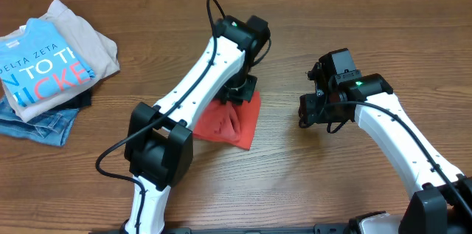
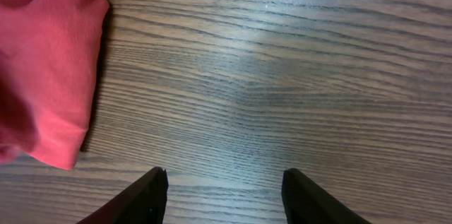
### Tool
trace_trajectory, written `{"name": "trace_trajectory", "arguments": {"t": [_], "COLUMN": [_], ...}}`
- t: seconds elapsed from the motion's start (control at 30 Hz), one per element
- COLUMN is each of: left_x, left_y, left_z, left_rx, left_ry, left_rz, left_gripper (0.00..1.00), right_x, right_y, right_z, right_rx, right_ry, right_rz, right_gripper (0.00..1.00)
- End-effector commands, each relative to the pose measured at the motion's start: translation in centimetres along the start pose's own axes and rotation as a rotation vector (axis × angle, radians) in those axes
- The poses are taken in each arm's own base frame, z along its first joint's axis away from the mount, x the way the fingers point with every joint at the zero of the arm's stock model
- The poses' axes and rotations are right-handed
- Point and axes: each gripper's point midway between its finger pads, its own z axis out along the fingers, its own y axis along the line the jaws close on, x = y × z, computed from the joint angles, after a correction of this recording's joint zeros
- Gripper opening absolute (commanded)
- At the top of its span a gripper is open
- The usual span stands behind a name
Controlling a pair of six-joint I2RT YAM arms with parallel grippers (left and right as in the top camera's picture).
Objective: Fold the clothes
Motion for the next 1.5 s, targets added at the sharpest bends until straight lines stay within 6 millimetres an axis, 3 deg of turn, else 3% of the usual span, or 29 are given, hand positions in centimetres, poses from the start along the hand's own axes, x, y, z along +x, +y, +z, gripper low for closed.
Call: {"name": "trace_trajectory", "arguments": {"t": [0.0,0.13,0.3,0.37,0.5,0.63,0.8,0.83,0.97,1.03,1.1,1.17,1.2,1.3,1.4,1.47], "left_x": [1.4,1.6,1.1,0.6,-0.5,-1.1,-0.2,0.1,2.3,3.3,4.8,6.0,6.4,7.1,6.2,5.3], "left_y": [-2.6,-5.5,-4.6,-2.2,5.8,8.5,7.2,6.7,2.4,0.2,-3.9,-5.3,-5.4,-2.9,-0.7,0.0], "left_z": [1.3,0.5,-2.1,-3.6,-6.8,-4.5,2.3,2.9,6.4,6.6,5.9,5.6,5.6,6.0,5.2,3.8], "left_rx": [0.093,0.215,0.196,0.112,-0.063,-0.036,0.043,0.06,0.176,0.236,0.34,0.331,0.324,0.182,0.128,0.143], "left_ry": [0.066,0.049,-0.046,-0.111,-0.247,-0.2,-0.082,-0.07,0.021,0.058,0.095,0.112,0.123,0.138,0.081,0.007], "left_rz": [0.022,0.153,0.205,0.134,-0.215,-0.342,-0.337,-0.333,-0.272,-0.232,-0.094,-0.014,-0.002,-0.01,-0.059,-0.084], "left_gripper": [0.28,0.27,0.27,0.26,0.29,0.29,0.3,0.3,0.3,0.29,0.27,0.27,0.27,0.22,0.2,0.2], "right_x": [-0.9,-1.0,-1.1,-1.3,-1.6,-1.7,-1.7,-1.7,-1.7,-1.7,-1.7,-1.7,-1.7,-1.9,-2.2,-2.7], "right_y": [0.3,0.3,0.3,0.5,3.6,3.6,3.6,3.6,3.6,3.6,3.5,3.2,3.2,3.2,3.9,5.8], "right_z": [-0.8,-0.8,-0.8,-0.8,-1.2,-1.2,-1.2,-1.2,-1.2,-1.2,-1.2,-1.1,-1.1,-1.2,-1.3,-1.9], "right_rx": [-0.011,-0.012,-0.013,-0.025,-0.199,-0.199,-0.199,-0.199,-0.198,-0.198,-0.192,-0.176,-0.174,-0.175,-0.214,-0.32], "right_ry": [-0.036,-0.04,-0.045,-0.051,-0.066,-0.068,-0.069,-0.068,-0.068,-0.068,-0.07,-0.072,-0.072,-0.08,-0.093,-0.116], "right_rz": [-0.003,-0.003,-0.004,-0.015,-0.11,-0.11,-0.11,-0.11,-0.111,-0.111,-0.111,-0.109,-0.109,-0.111,-0.123,-0.15], "right_gripper": [0.56,0.56,0.56,0.57,0.6,0.6,0.61,0.61,0.61,0.61,0.61,0.61,0.61,0.61,0.64,0.64]}}
